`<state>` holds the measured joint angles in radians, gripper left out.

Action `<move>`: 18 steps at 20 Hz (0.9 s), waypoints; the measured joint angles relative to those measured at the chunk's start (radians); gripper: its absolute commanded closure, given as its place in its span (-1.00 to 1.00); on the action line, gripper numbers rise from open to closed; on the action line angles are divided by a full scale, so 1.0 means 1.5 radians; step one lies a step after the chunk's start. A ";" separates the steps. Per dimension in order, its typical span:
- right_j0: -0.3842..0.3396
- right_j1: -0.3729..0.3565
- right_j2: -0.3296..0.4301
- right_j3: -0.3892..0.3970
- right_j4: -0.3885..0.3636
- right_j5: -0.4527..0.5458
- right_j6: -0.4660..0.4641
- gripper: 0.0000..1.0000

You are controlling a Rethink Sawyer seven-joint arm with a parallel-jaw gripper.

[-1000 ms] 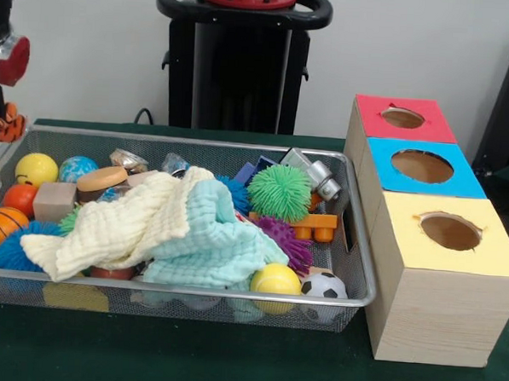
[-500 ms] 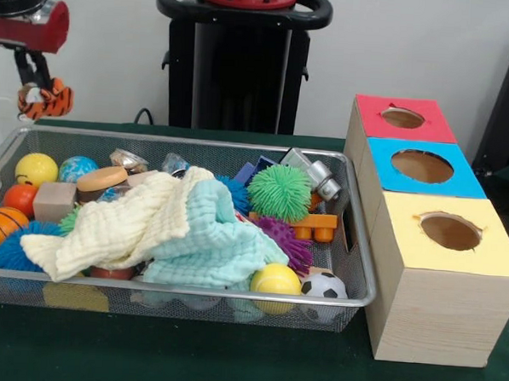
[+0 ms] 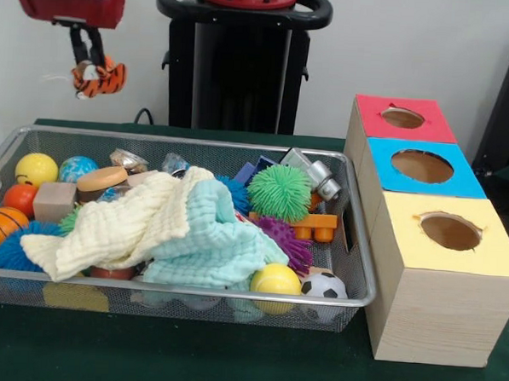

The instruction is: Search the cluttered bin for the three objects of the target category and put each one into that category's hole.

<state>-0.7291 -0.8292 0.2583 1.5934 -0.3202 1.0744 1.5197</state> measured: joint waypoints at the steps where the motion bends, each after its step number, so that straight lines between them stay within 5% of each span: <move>1: 0.003 -0.004 0.000 0.009 0.003 -0.006 0.000 1.00; 11: 0.080 -0.031 0.000 0.139 0.047 -0.161 0.000 1.00; 18: 0.154 -0.042 -0.008 0.191 0.059 -0.193 0.001 1.00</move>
<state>-0.4985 -0.8917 0.2466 1.8796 -0.2315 0.7843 1.5205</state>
